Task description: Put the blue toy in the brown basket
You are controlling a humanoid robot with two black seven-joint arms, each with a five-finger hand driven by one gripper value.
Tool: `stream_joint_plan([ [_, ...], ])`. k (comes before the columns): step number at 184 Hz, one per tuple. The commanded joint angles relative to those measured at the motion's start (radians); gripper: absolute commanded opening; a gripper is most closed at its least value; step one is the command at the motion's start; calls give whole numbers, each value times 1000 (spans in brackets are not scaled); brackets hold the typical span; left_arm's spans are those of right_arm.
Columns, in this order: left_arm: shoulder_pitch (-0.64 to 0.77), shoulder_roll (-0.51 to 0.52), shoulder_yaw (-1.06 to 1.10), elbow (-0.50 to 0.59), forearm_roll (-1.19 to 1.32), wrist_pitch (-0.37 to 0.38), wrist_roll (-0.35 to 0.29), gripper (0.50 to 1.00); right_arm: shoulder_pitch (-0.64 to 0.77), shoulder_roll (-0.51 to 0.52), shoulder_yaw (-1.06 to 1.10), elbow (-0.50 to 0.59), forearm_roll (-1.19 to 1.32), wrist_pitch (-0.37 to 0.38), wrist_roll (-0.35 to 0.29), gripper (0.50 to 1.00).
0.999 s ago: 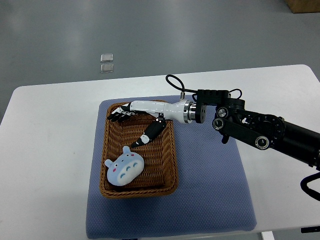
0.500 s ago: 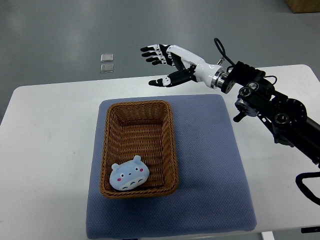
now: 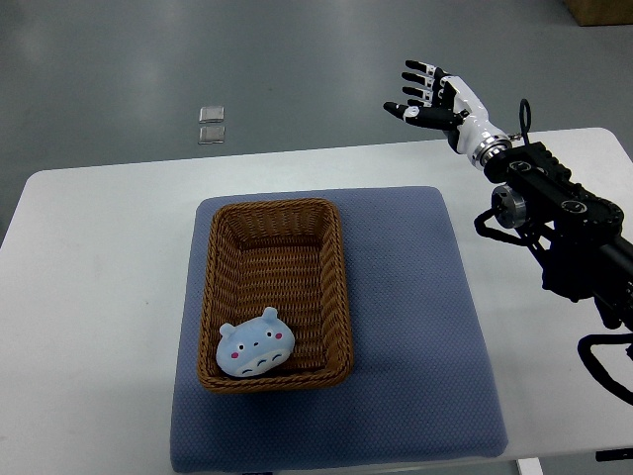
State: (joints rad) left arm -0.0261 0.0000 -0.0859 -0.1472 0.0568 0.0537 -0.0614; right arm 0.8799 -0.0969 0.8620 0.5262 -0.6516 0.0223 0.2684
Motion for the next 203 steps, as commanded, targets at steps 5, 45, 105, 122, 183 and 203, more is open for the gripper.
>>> stream_joint_plan([
  [5, 0, 0, 0, 0, 0, 0, 0, 1000, -4, 2, -3, -18, 182, 1, 0, 862],
  [45, 0, 0, 0, 0, 0, 0, 0, 1000, -22, 6, -5, -31, 316, 53, 2, 897],
  [105, 0, 0, 0, 0, 0, 0, 0, 1000, -36, 14, 2, -38, 460, 134, 12, 897],
  [122, 0, 0, 0, 0, 0, 0, 0, 1000, -42, 17, -5, -37, 452, 139, 29, 897],
  [183, 1, 0, 0, 0, 0, 0, 0, 1000, -52, 22, 2, -37, 460, 105, 71, 907],
  [203, 0, 0, 0, 0, 0, 0, 0, 1000, -56, 25, 2, -37, 463, 93, 71, 907],
])
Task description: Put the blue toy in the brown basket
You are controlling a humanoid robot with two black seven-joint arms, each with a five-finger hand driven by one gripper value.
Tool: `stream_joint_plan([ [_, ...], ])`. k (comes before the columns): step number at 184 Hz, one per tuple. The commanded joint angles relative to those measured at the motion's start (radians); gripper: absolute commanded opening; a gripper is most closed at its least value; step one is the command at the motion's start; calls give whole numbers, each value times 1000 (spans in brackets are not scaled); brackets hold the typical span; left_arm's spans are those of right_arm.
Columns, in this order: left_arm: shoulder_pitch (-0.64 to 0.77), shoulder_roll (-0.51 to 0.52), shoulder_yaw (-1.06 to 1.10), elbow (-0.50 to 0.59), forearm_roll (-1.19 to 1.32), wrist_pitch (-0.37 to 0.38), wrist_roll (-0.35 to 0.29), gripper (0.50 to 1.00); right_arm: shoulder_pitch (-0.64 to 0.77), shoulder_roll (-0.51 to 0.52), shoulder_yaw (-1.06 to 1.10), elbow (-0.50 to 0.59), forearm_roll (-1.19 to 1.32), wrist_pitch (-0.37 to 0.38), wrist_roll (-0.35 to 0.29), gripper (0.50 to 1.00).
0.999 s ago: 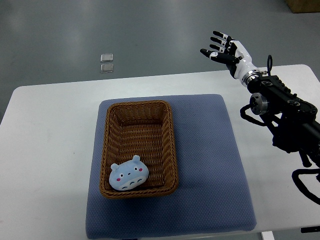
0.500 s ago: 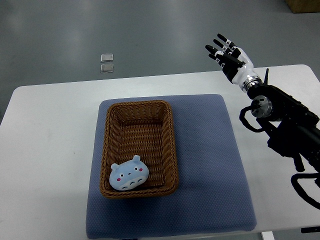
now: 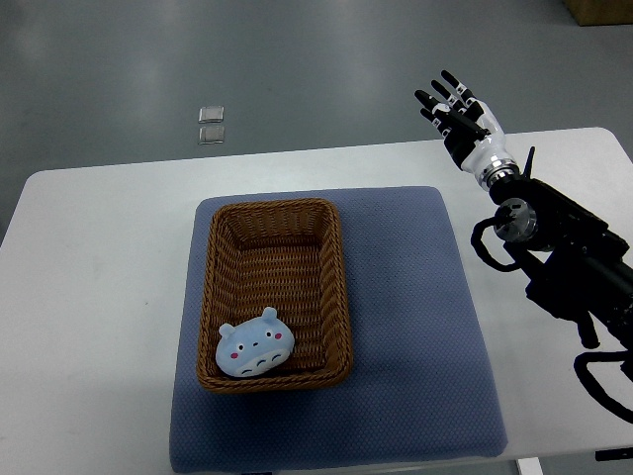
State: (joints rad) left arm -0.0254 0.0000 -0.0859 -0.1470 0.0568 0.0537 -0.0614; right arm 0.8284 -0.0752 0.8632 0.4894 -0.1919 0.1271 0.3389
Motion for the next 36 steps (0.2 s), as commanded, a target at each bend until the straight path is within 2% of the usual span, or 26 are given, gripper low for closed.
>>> stream_joint_plan([
  [1, -1, 0, 0, 0, 0, 0, 0, 1000, -5, 3, 0, 0, 3, -12, 0, 907],
  [36, -1, 0, 0, 0, 0, 0, 0, 1000, -23, 20, 0, 0, 5, -12, 5, 907],
])
